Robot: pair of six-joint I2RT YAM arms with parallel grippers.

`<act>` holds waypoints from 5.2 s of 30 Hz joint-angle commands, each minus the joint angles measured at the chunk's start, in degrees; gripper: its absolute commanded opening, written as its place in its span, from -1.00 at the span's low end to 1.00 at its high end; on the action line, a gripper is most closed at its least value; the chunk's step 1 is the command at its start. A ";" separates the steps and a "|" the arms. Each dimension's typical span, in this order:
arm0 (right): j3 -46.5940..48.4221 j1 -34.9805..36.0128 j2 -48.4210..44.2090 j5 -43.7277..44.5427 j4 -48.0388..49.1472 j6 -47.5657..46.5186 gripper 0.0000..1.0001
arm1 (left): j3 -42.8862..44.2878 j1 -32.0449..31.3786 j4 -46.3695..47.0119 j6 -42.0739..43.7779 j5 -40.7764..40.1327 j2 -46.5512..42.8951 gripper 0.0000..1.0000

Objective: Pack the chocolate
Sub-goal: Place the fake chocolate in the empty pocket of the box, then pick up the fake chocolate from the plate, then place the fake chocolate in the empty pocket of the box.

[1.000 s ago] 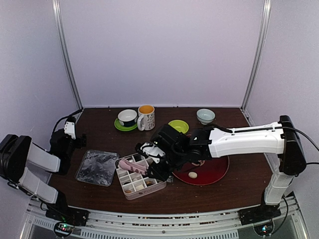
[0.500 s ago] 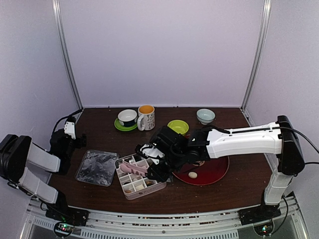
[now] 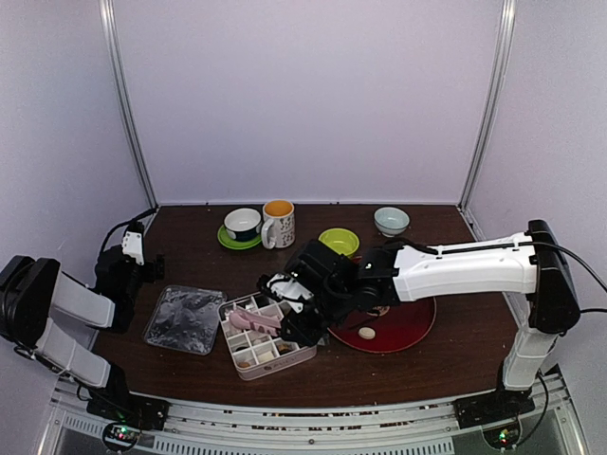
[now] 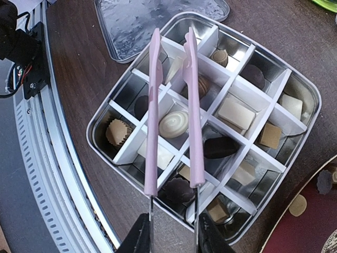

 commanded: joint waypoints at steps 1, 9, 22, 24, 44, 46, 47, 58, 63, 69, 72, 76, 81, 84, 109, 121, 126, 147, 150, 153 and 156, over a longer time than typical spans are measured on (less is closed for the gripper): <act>0.44 0.30 -3.96 2.78 1.70 -0.24 -0.41 | 1.01 0.59 3.38 -0.67 -0.12 0.37 0.96; -2.60 0.15 -9.41 8.15 3.58 -0.07 -0.44 | 0.99 0.53 3.35 -0.69 -0.07 0.33 0.96; -10.40 -3.13 -18.57 15.62 3.69 1.67 -0.45 | 1.01 0.48 3.30 -0.66 -0.11 0.38 0.96; -12.21 -4.13 -20.44 16.35 3.75 2.30 -0.45 | 1.01 0.59 3.33 -0.69 -0.14 0.37 0.96; -24.22 -16.56 -32.80 16.80 -3.66 3.63 -0.45 | 1.00 0.57 3.30 -0.71 -0.12 0.35 0.96; -24.32 -17.06 -32.58 16.72 -5.31 3.92 -0.45 | 1.01 0.52 3.30 -0.70 -0.14 0.33 0.96; -24.48 -17.22 -32.50 16.65 -5.81 4.09 -0.45 | 1.01 0.56 3.33 -0.65 -0.14 0.37 0.96; -24.82 -17.92 -29.69 11.78 -8.33 3.69 -0.41 | 1.01 0.52 3.32 -0.68 -0.09 0.38 0.96; -23.54 -18.06 -26.51 10.23 -8.12 3.95 -0.41 | 1.01 0.51 3.32 -0.66 -0.13 0.37 0.96; -20.69 -18.13 -22.16 10.39 -7.38 6.70 -0.39 | 1.01 0.51 3.34 -0.67 -0.14 0.37 0.96; -20.33 -18.39 -21.00 10.10 -6.76 8.38 -0.38 | 0.97 0.51 3.36 -0.68 -0.12 0.36 0.95; -20.50 -18.62 -20.13 9.18 -5.65 10.48 -0.37 | 1.01 0.56 3.36 -0.71 -0.14 0.33 0.96; -19.79 -18.71 -18.83 8.96 -4.86 12.24 -0.36 | 1.00 0.50 3.30 -0.73 -0.07 0.35 0.96; -19.22 -18.86 -18.17 8.44 -4.28 12.92 -0.34 | 1.01 0.56 3.33 -0.74 -0.07 0.37 0.96; -19.41 -19.26 -21.08 12.47 -4.21 11.12 -0.62 | 1.01 0.52 3.37 -0.70 -0.07 0.36 0.96; -22.77 -19.22 -27.32 5.05 0.36 7.82 -0.65 | 1.01 0.46 3.33 -0.65 -0.12 0.38 0.96; -23.86 -19.19 -28.13 -0.17 2.85 7.38 -0.65 | 1.00 0.51 3.34 -0.70 -0.13 0.37 0.96; -11.08 -8.85 -12.57 -11.85 13.44 6.84 -0.66 | 0.96 0.59 3.37 -0.67 -0.12 0.30 0.96; -9.21 -7.76 -9.49 -11.58 15.43 7.53 -0.66 | 1.01 0.55 3.33 -0.71 -0.13 0.34 0.96; -6.81 -6.48 -5.96 -10.04 15.42 7.07 -0.66 | 0.96 0.56 3.36 -0.65 -0.14 0.30 0.96; -4.26 -4.77 -3.40 -6.88 14.42 6.09 -0.66 | 1.01 0.51 3.32 -0.71 -0.13 0.34 0.96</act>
